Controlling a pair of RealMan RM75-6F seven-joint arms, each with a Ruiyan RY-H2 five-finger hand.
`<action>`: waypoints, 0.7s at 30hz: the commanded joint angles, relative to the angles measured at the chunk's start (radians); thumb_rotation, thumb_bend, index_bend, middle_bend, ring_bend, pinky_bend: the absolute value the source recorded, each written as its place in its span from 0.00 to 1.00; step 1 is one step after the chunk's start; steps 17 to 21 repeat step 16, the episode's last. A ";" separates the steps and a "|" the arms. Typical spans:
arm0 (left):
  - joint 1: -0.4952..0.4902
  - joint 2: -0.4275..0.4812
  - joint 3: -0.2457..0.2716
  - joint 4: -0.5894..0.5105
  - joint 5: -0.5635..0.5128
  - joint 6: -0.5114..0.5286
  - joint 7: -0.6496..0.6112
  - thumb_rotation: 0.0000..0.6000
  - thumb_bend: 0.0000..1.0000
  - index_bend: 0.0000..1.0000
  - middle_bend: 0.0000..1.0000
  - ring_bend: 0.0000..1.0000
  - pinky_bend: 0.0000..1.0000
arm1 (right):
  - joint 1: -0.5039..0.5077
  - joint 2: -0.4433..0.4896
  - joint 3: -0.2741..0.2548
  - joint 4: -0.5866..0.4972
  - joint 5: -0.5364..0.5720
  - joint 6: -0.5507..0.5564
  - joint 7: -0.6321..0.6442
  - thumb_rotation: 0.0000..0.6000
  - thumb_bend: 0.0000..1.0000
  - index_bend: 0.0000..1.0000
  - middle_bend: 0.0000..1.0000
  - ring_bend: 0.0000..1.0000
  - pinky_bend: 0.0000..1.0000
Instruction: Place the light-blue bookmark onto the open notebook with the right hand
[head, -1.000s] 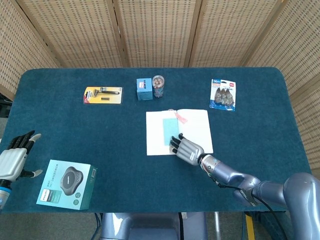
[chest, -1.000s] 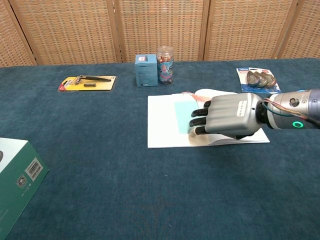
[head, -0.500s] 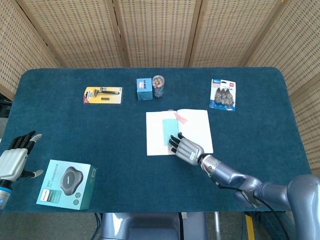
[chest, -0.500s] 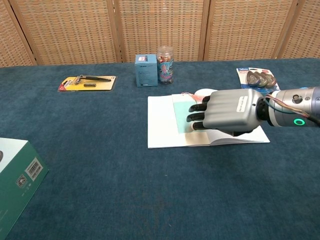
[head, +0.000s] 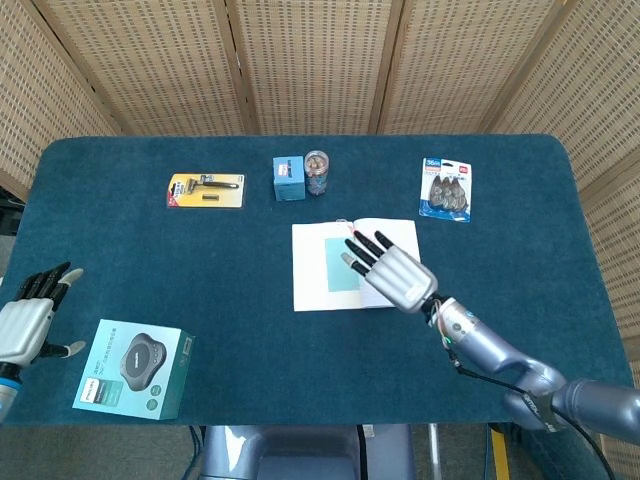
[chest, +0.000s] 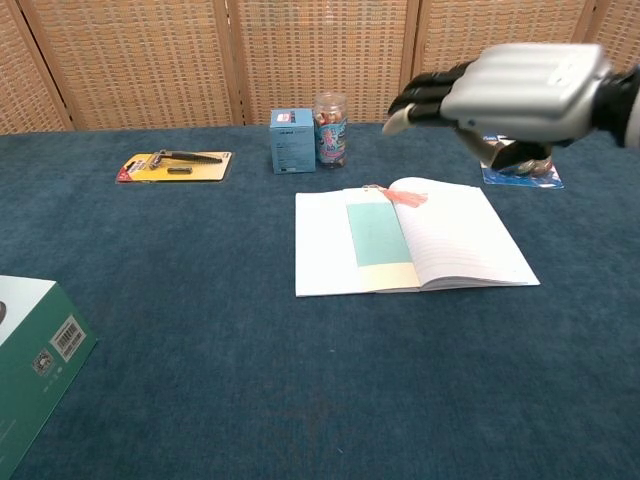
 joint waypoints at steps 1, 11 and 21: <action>0.009 -0.004 -0.003 0.004 0.004 0.024 0.010 1.00 0.00 0.00 0.00 0.00 0.00 | -0.121 0.086 0.016 -0.036 -0.029 0.164 0.126 1.00 0.38 0.10 0.03 0.00 0.20; 0.041 -0.057 -0.014 0.054 0.040 0.129 0.034 1.00 0.00 0.00 0.00 0.00 0.00 | -0.468 0.056 0.005 0.122 0.065 0.505 0.453 1.00 0.00 0.00 0.00 0.00 0.10; 0.052 -0.066 -0.002 0.067 0.067 0.141 0.024 1.00 0.00 0.00 0.00 0.00 0.00 | -0.596 -0.010 -0.002 0.193 0.133 0.547 0.517 1.00 0.00 0.00 0.00 0.00 0.06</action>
